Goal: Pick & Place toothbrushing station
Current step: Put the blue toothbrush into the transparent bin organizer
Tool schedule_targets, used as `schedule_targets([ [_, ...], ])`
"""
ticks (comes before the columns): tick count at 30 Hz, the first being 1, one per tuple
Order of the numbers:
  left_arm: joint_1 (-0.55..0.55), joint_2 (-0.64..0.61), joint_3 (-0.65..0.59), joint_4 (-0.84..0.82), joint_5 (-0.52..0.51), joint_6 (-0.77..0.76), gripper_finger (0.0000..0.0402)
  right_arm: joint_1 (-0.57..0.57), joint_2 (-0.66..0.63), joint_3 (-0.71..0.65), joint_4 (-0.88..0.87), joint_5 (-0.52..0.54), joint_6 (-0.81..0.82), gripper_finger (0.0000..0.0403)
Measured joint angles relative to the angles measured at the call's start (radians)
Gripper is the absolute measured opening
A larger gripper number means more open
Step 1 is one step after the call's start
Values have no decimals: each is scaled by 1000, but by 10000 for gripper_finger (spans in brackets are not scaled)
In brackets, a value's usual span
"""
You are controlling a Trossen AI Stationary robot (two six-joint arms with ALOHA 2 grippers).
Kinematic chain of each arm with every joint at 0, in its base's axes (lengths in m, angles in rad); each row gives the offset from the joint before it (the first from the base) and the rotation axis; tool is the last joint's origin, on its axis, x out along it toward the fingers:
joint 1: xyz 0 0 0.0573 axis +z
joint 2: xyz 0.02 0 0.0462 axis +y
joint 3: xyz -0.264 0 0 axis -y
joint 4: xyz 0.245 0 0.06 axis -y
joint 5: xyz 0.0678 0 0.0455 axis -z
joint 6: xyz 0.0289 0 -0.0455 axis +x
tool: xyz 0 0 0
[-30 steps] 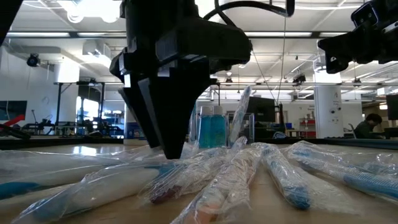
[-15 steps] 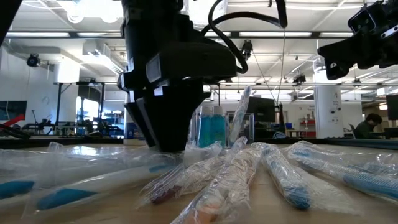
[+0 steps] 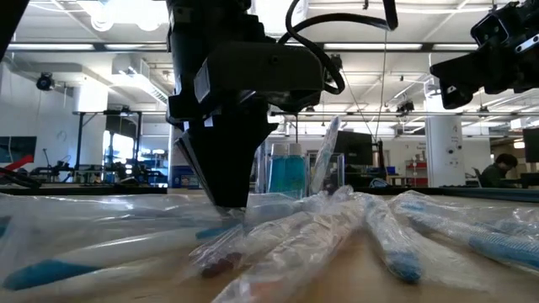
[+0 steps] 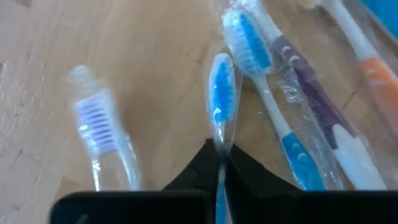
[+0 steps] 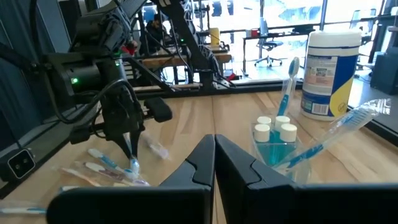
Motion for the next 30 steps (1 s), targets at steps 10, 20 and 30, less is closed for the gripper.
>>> schedule_targets([
  [10, -6, -69, 45, -1, -26, 17, 7, 0, 0, 0, 0, 0, -4, 8],
  [20, -61, -269, 46, 8, -236, 163, 2, 0, -1, -6, -2, 0, -19, 8],
  [30, -216, -732, -433, 648, -437, 703, 2, 0, -2, -6, 15, 0, -20, 8],
])
